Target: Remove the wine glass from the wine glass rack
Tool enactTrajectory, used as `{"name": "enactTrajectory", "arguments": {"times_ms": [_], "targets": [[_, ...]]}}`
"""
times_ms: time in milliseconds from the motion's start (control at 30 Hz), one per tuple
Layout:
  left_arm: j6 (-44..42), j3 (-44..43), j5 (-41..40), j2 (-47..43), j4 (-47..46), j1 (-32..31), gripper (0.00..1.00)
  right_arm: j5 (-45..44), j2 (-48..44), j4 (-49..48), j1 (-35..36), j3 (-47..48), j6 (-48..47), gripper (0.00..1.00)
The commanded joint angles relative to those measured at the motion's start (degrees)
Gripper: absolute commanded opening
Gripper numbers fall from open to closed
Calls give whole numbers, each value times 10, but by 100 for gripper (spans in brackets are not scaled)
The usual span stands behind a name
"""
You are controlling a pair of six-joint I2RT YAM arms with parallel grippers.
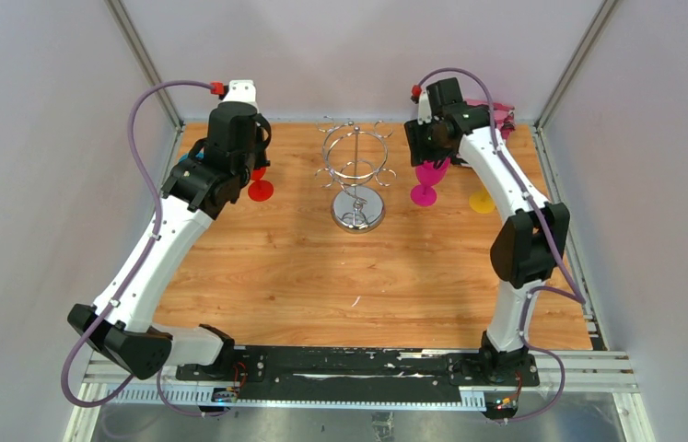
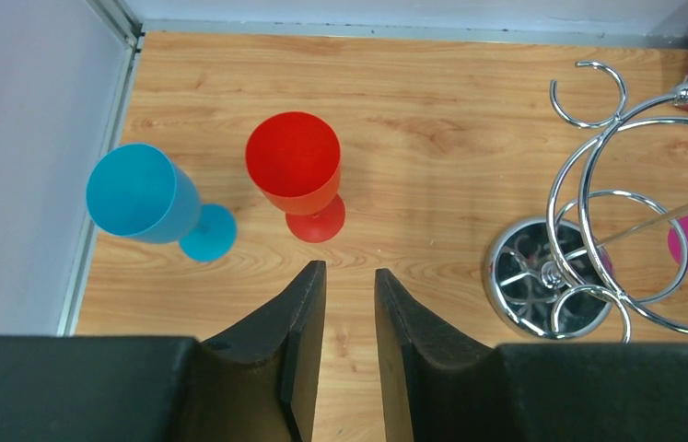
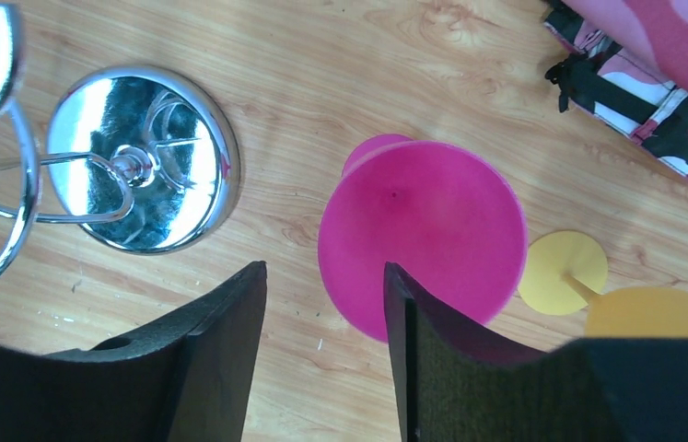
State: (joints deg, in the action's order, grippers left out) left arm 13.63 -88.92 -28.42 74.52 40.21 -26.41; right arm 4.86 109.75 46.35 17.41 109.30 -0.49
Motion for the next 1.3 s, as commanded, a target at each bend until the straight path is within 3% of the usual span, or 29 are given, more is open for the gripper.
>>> {"name": "enactTrajectory", "arguments": {"times_ms": [0, 167, 333, 433, 700, 733, 800, 1067, 1267], "targets": [[-4, -1, -1, 4, -12, -3, 33, -14, -37, 19, 14, 9, -1, 56], [-5, -3, 3, 5, -13, -3, 43, -30, -76, 15, 19, 8, 1, 63], [-13, -3, 8, 4, -17, -3, 54, -71, -133, -3, 30, -10, 1, 90], [-19, -3, 10, 5, -20, -3, 59, -91, -176, -37, 39, -44, 1, 98], [-23, -3, 23, 3, -23, -3, 72, -116, -267, -104, 44, -123, 18, 99], [-24, -3, 26, 2, -24, -3, 91, -117, -276, -111, 44, -132, 20, 99], [-24, -1, 34, -1, -26, -3, 97, -118, -291, -124, 44, -149, 20, 99], [-31, 19, 73, -26, -48, -3, 100, -121, -339, -158, 46, -194, 24, 99], [-47, 78, 184, -85, -121, -3, 100, -80, -375, -170, 48, -212, 39, 99]]}}
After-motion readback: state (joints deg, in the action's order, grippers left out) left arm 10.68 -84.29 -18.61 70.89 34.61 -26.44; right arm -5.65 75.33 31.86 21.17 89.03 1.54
